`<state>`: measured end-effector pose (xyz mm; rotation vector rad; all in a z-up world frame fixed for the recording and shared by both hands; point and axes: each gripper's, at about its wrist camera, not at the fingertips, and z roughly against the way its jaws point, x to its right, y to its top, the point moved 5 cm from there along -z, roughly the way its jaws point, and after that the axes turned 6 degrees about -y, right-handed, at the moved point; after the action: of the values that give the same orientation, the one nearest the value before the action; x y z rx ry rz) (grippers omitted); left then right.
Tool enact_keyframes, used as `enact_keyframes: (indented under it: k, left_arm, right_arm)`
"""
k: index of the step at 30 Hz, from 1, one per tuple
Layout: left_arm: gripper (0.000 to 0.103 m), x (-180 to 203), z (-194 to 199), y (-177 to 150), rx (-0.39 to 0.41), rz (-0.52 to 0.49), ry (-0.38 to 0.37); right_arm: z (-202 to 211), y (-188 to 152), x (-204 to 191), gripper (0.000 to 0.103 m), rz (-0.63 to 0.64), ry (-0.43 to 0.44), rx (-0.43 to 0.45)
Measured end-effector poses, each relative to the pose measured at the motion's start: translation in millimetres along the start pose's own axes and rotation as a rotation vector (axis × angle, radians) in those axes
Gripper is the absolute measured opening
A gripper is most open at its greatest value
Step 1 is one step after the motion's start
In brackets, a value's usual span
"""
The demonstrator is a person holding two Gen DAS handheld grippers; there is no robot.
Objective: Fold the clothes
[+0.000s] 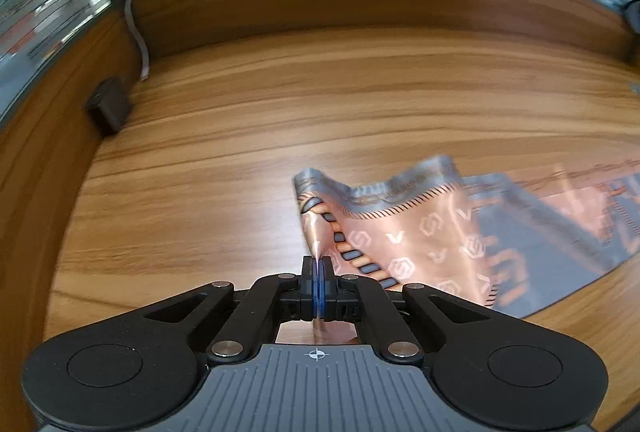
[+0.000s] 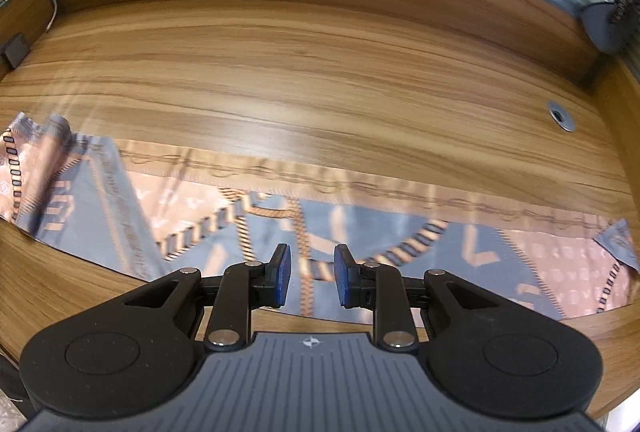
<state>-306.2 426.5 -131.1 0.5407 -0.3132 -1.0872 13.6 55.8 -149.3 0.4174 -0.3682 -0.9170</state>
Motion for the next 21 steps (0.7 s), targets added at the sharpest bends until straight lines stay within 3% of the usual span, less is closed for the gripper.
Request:
enact_keyframes:
  k: [10, 11, 12, 14, 21]
  left_arm:
    - [0.005, -24.6, -2.7, -13.5, -0.037, 0.042, 0.106]
    - [0.014, -24.2, -1.8, -14.1, -0.039, 0.059, 0.120]
    - [0.033, -21.7, 1.1, -12.8, -0.028, 0.075, 0.126]
    - [0.055, -16.4, 7.5, -9.8, -0.003, 0.106, 0.137]
    - [0.065, 46.8, 12.2, 2.1, 0.025, 0.067, 0.028]
  right_arm:
    - [-0.5, 2.8, -3.4, 0.027, 0.010, -0.004, -0.009]
    - [0.1, 3.0, 1.0, 0.027, 0.009, -0.001, -0.007]
    - [1.8, 2.6, 5.3, 0.027, 0.010, 0.000, -0.006]
    - [4.0, 1.8, 12.1, 0.027, 0.014, 0.003, -0.006]
    - [7.3, -4.0, 37.1, 0.028, 0.017, 0.014, -0.013]
